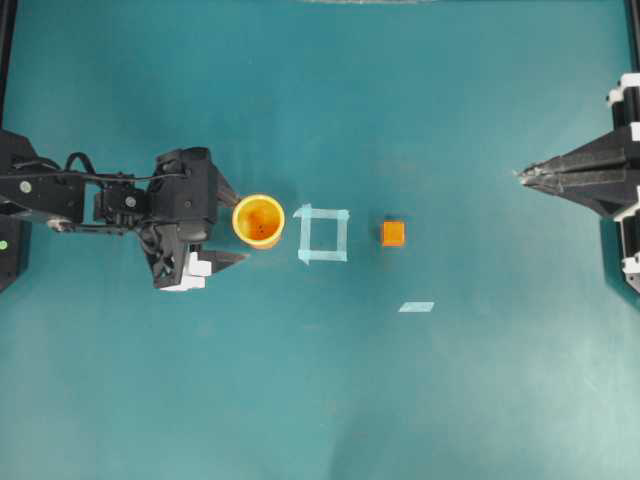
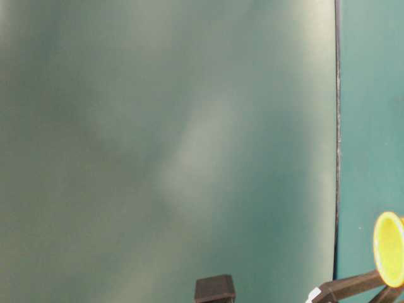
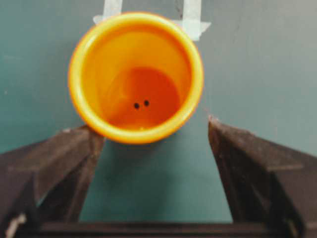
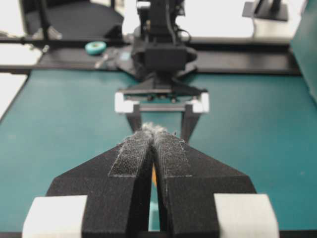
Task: Move the cup forward with left arm.
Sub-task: 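Close the left gripper around the orange cup's side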
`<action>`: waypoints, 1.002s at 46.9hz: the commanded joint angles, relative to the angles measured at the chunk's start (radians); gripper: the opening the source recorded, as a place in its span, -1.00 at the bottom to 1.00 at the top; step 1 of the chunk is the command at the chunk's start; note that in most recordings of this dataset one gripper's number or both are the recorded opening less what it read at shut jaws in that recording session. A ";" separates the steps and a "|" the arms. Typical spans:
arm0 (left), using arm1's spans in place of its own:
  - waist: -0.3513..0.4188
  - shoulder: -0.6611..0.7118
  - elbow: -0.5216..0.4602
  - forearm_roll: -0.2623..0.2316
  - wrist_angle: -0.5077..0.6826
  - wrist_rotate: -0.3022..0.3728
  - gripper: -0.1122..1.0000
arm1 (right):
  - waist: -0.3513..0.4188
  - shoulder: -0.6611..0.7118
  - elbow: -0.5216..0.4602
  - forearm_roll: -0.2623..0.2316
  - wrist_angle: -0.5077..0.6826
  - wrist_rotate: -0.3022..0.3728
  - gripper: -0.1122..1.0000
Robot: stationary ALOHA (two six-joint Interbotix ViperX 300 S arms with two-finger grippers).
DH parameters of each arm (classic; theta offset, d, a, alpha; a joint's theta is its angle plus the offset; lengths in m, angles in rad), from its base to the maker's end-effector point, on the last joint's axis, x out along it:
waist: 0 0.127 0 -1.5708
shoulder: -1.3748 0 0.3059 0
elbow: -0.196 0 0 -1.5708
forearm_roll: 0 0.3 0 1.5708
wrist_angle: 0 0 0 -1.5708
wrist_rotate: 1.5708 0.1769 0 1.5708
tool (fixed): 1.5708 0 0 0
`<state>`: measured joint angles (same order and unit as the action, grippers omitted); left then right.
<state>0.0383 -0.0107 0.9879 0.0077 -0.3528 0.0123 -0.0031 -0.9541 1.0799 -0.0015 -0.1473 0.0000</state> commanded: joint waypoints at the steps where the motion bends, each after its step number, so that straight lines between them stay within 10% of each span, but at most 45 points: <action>1: 0.000 0.003 -0.025 0.002 -0.017 0.000 0.67 | 0.000 0.002 -0.034 0.002 -0.002 0.002 -0.80; 47: 0.017 0.072 -0.071 0.002 -0.121 0.015 0.59 | 0.000 0.002 -0.044 0.002 0.008 0.003 -0.80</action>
<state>0.0537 0.0721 0.9357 0.0077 -0.4633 0.0276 -0.0031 -0.9557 1.0707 0.0000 -0.1365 0.0015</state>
